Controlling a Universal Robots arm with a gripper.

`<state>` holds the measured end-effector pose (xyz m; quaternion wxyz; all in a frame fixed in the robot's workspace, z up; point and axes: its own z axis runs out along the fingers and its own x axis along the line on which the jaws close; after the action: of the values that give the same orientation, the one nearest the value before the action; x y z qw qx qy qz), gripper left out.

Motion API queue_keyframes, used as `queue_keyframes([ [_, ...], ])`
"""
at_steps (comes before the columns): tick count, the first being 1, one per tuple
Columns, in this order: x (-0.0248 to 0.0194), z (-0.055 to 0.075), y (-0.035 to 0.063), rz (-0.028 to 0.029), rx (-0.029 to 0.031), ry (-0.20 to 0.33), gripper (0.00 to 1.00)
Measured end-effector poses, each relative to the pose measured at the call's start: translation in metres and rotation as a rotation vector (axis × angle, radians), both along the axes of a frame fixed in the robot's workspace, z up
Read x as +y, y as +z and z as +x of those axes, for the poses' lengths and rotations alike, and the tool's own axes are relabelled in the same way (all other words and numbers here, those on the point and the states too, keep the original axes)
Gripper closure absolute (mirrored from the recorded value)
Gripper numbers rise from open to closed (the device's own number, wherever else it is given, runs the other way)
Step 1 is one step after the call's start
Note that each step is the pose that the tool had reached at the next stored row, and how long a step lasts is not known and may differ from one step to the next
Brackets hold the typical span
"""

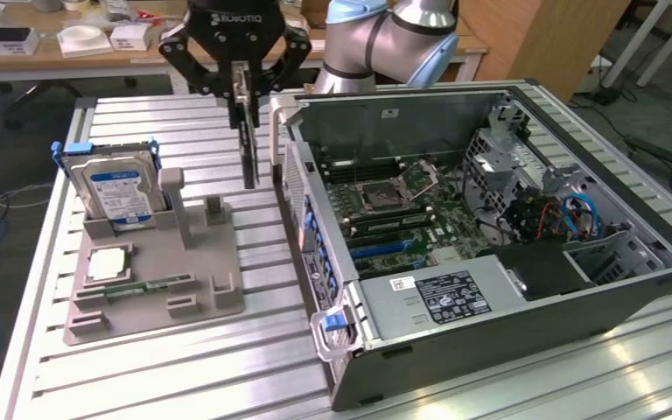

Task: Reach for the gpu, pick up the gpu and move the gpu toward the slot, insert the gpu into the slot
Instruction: 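Pick up the gpu and move the gpu toward the slot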

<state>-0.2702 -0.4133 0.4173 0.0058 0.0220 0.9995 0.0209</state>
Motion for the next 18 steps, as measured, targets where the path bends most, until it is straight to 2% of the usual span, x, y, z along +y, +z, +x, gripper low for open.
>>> queue_keyframes([
  [5,0.0,0.016,0.0006,0.0007,-0.0002,0.0,0.74],
  [18,0.0,0.061,0.0013,0.0112,0.0,0.0,0.74],
])
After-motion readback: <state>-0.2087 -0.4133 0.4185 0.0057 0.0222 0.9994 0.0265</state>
